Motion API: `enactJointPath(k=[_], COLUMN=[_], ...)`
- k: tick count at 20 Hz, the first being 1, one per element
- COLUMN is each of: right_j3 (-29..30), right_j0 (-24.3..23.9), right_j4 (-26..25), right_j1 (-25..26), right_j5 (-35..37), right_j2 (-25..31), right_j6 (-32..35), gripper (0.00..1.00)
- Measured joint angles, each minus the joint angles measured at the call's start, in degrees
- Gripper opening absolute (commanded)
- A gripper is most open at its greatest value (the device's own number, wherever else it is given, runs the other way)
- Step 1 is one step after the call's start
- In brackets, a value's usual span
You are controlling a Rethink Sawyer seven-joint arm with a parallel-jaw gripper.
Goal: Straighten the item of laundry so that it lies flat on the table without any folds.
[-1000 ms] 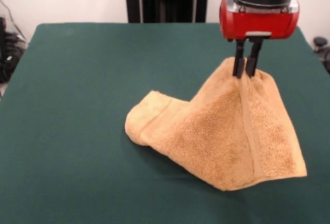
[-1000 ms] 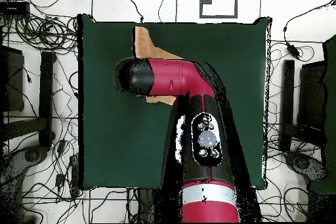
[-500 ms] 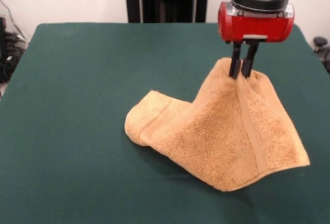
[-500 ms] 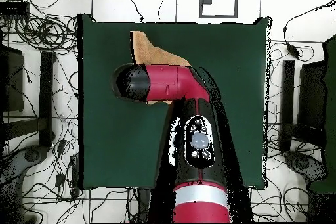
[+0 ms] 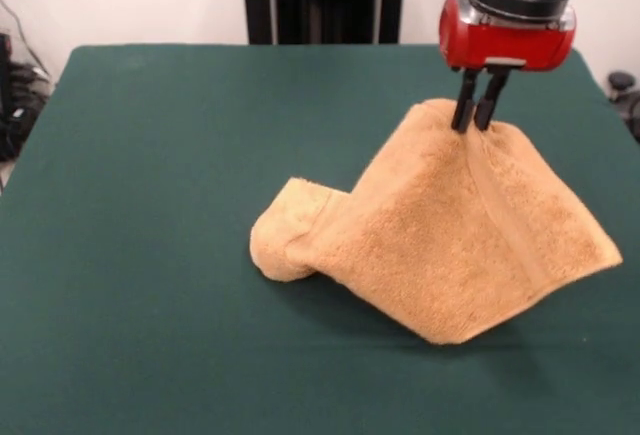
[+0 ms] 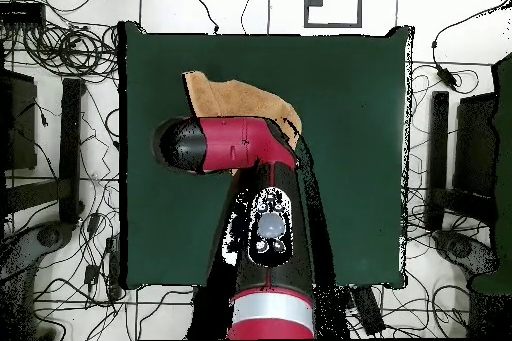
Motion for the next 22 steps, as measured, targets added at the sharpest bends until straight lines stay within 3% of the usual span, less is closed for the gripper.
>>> enactJointPath(k=[8,22], right_j3=[5.3,11.2], right_j0=[4.3,13.8], right_j4=[1.3,3.9], right_j1=[-0.1,0.0], right_j5=[0.0,-1.7], right_j2=[-3.2,-9.3], right_j6=[0.2,7.4], gripper=[0.00,0.00])
